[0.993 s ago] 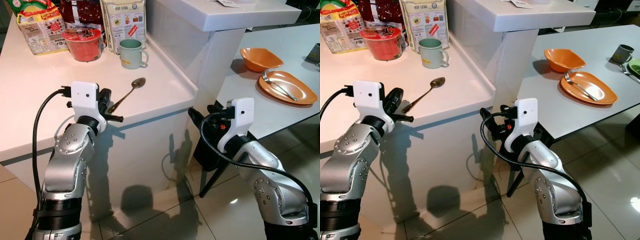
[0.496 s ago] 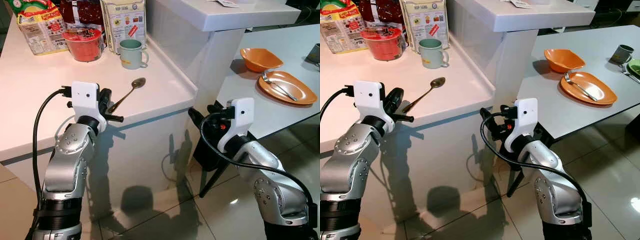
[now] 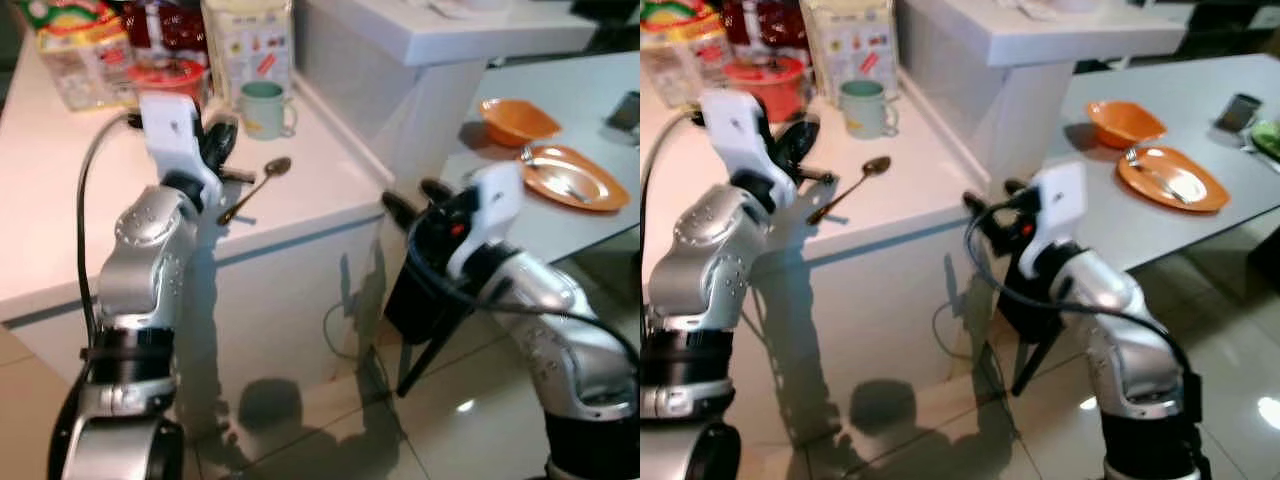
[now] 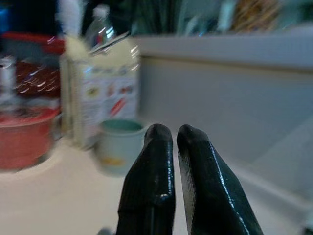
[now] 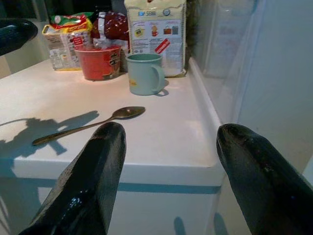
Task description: Setting the table
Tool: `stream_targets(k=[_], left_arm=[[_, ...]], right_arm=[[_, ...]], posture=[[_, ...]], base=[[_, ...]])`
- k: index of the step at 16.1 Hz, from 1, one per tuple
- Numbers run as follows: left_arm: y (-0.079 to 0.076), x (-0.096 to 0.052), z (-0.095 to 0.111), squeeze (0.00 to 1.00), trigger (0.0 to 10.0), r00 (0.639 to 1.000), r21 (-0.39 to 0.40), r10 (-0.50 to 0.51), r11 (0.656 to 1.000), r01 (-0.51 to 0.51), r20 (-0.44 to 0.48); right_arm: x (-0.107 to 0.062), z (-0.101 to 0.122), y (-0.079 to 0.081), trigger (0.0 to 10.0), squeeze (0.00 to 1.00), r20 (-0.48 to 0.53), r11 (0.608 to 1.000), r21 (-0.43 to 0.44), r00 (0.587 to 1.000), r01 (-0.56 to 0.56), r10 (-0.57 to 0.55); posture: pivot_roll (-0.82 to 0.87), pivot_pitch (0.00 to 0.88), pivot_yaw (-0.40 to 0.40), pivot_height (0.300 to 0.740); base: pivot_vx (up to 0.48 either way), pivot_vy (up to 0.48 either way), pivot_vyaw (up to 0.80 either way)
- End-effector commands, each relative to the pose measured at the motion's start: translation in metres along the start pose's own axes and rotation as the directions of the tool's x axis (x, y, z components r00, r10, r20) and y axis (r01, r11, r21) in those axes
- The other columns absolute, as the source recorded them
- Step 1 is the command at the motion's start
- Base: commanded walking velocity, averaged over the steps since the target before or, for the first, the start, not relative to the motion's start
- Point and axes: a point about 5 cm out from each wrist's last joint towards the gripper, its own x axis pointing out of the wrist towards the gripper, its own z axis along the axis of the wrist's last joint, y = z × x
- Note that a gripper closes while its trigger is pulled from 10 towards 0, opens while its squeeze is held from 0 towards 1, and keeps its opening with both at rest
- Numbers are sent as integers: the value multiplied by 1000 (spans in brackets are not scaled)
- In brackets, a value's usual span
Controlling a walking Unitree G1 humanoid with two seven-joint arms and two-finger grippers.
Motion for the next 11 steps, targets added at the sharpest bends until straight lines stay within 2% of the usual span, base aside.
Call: stream_targets(k=[1,3,4,5,8,10,11], left_arm=[[1,-5,-9,0,10000,1000,-18,-6,1000,6,-30],[2,-3,-11,0,10000,999,12,-19,1000,20,-46],[2,1,-18,0,10000,996,39,-39,998,42,-85],[0,5,-23,1000,10000,989,69,-70,994,80,-130],[2,20,-45,1000,10000,946,157,-125,971,178,-299],[1,34,-51,1000,10000,928,178,-140,961,211,-345],[-1,41,-53,1000,10000,925,183,-136,960,211,-356]], right_arm=[[0,0,-3,10000,0,1,1000,8,1000,2,-2],[3,0,-2,10000,0,5,1000,5,1000,-7,7],[4,1,-2,10000,0,1,1000,4,1000,-12,12],[3,-4,-5,10000,0,-31,1000,-5,1000,-4,4],[-11,-33,-16,10000,0,-237,995,-87,971,-51,29],[-21,-37,-16,10000,0,-271,991,-105,961,-88,57],[-25,-37,-18,10000,0,-272,992,-107,961,-70,39]], posture=[[38,0,-69,740],[37,0,-63,740],[37,0,-63,740],[40,0,-67,740],[14,0,-42,740],[-24,0,-14,740],[-35,0,-8,740]], base=[[0,0,0],[0,0,0],[0,0,0],[0,0,0],[0,0,0],[0,0,0],[0,0,0]])
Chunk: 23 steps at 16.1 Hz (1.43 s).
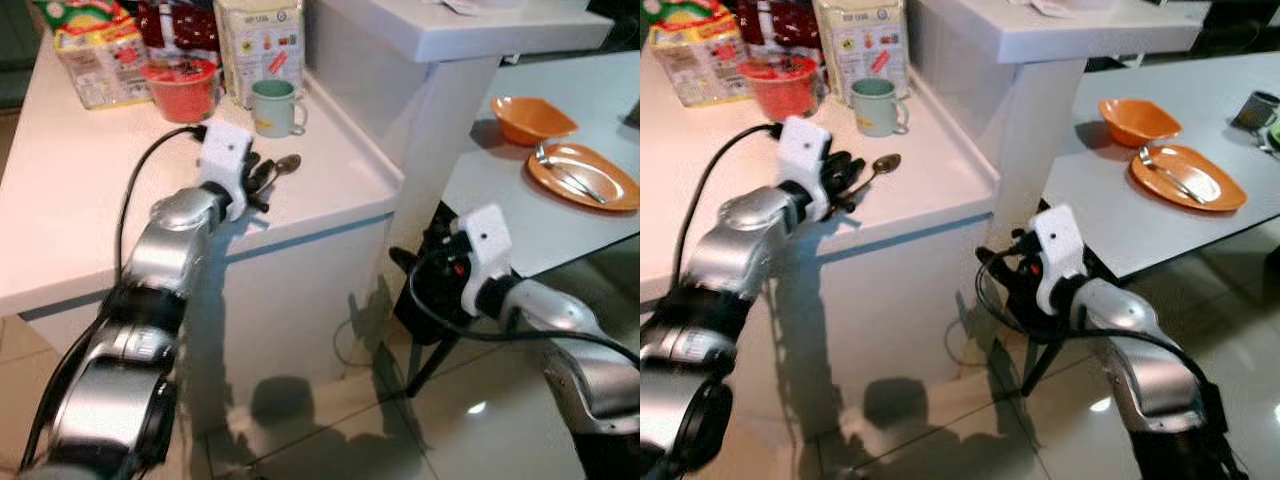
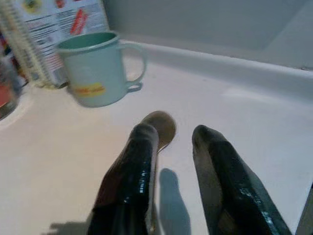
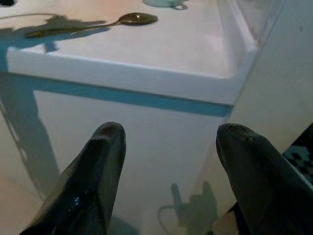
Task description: Setting the table
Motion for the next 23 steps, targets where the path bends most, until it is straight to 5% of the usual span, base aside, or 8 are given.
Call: stream_targets(k=[1,6,11,15,16,17,23], left_arm=[[-2,4,3,1000,10000,1000,21,-10,1000,10,1],[13,9,-6,1000,10000,993,-70,41,996,-50,-114],[42,-10,1,1000,10000,987,-179,11,983,-40,-162],[44,-22,-3,1000,10000,974,-225,-66,974,15,-219],[43,-23,-4,773,10000,971,-223,-72,975,19,-228],[43,-25,-9,0,10000,961,-202,-75,979,21,-266],[35,-28,-20,0,10000,931,-151,-108,987,58,-348]], right_arm=[[-5,3,-2,10000,0,3,1000,-7,1000,16,-16],[-12,-2,15,10000,0,-22,1000,25,1000,-7,7],[-8,7,26,10000,0,-30,992,16,991,-129,129],[-9,7,32,10000,0,-72,977,14,975,-211,212],[-9,7,32,10000,0,-74,977,14,974,-213,213],[-9,7,32,10000,0,-77,977,14,974,-214,214],[-11,5,35,10000,0,-97,971,21,966,-238,238]], posture=[[-40,0,-5,740],[-83,0,2,740],[-52,0,-30,740],[-40,0,-38,740],[-40,0,-37,740],[-42,0,-35,740],[-45,0,-28,740]], base=[[0,0,0],[0,0,0],[0,0,0],[0,0,0],[0,0,0],[0,0,0],[0,0,0]])
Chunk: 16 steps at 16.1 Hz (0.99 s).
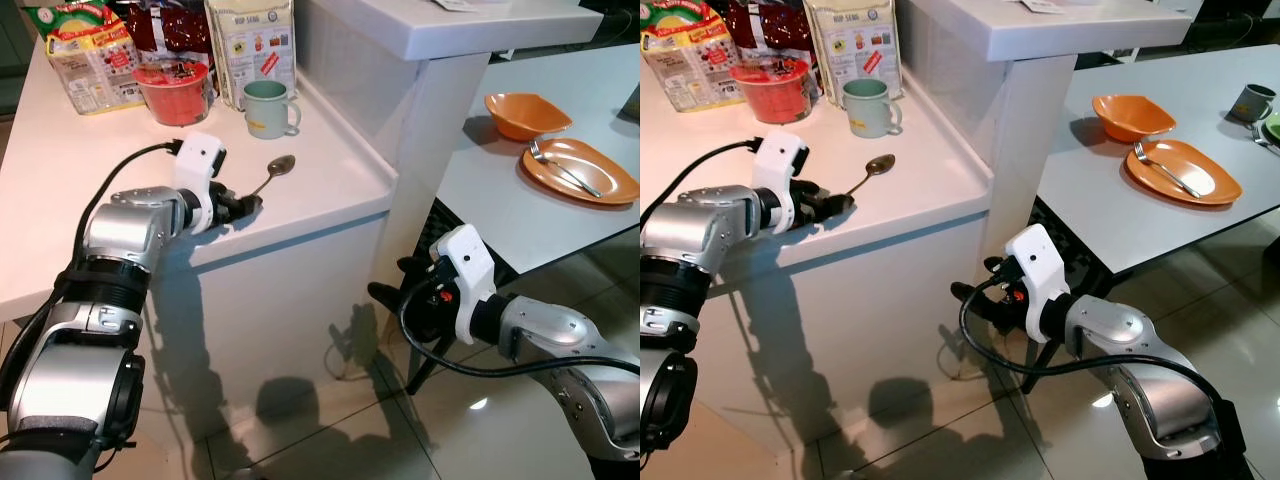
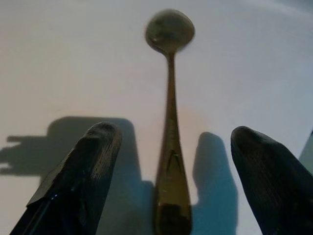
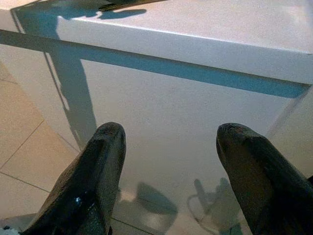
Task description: Setting the table
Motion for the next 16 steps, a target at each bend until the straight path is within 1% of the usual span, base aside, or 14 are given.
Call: stream_targets(k=[1,2,4,8,9,10,11,12,16], left_arm=[[-3,0,-4,0,10000,1000,26,-10,1000,11,-29],[-4,2,-9,0,10000,998,53,-6,999,9,-58],[-5,4,-14,0,10000,997,66,-1,998,6,-81],[-4,7,-22,0,10000,993,63,6,998,2,-114],[-5,7,-23,0,9176,993,52,0,999,6,-115],[-5,9,-25,0,784,993,13,-21,1000,23,-116],[-7,10,-27,0,0,992,-17,-41,999,39,-118],[-8,12,-28,0,0,992,-27,-47,999,44,-121],[-11,18,-27,0,0,992,-11,-29,1000,28,-123]], right_arm=[[0,0,4,10000,0,-14,1000,-6,1000,-23,23],[0,-1,5,10000,0,-18,1000,-5,1000,-26,25],[1,-1,5,10000,0,-20,1000,-2,999,-28,28],[0,-3,7,10000,0,-31,999,5,999,-33,33],[0,-3,7,10000,0,-32,999,6,999,-34,34],[1,-4,7,10000,0,-34,999,12,999,-36,37],[1,-5,7,10000,0,-38,999,13,999,-35,36],[1,-5,6,10000,0,-41,999,12,999,-35,35],[1,-2,0,10000,0,-41,1000,1,999,-30,30]], posture=[[-45,0,-28,740],[-44,0,-25,740],[-45,0,-21,740],[-47,0,-18,740],[-45,0,-16,740],[-46,0,-15,740],[-47,0,-18,740],[-47,0,-19,740],[-50,0,-36,740]], base=[[0,0,0],[0,0,0],[0,0,0],[0,0,0],[0,0,0],[0,0,0],[0,0,0],[0,0,0],[0,0,0]])
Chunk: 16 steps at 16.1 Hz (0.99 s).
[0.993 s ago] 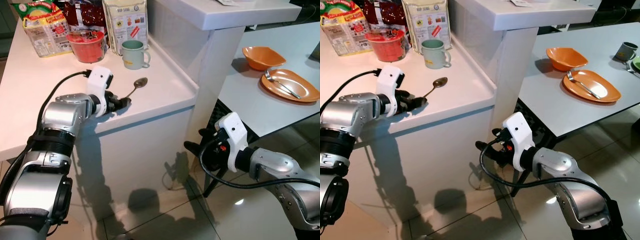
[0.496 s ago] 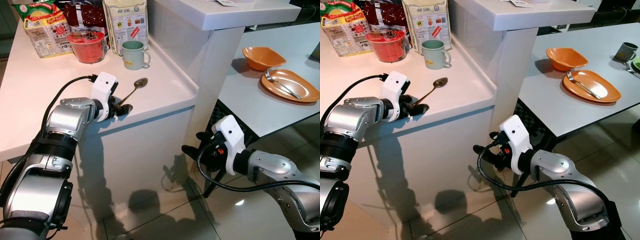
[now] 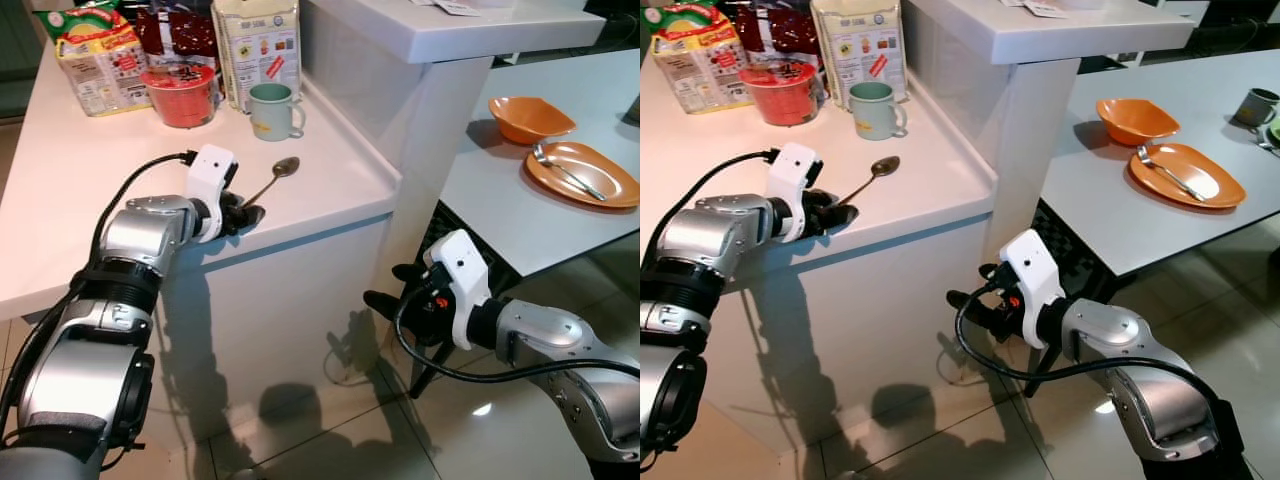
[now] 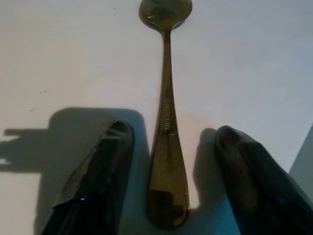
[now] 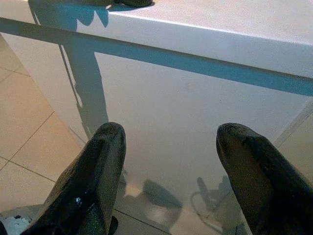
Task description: Setting the table
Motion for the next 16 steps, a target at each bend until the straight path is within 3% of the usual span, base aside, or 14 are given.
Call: stream_targets(k=[1,7,12,16], left_arm=[[-6,8,-16,0,0,997,-15,-8,1000,7,-75],[-1,7,-21,0,0,996,-5,17,1000,-17,-90],[-1,10,-20,0,0,997,-8,33,999,-33,-69],[5,6,-18,0,0,998,-45,40,998,-42,-40]], right_arm=[[-1,3,-2,10000,0,-9,1000,-7,1000,-7,7],[1,2,6,10000,0,-3,1000,3,1000,-6,6],[1,2,2,10000,0,-12,1000,-7,1000,1,-1],[6,5,3,10000,0,6,1000,-10,1000,1,-1]], posture=[[-55,0,-45,740],[-59,0,-27,740],[-62,0,-35,740],[-43,0,-19,740]], base=[[0,0,0],[0,0,0],[0,0,0],[0,0,0]])
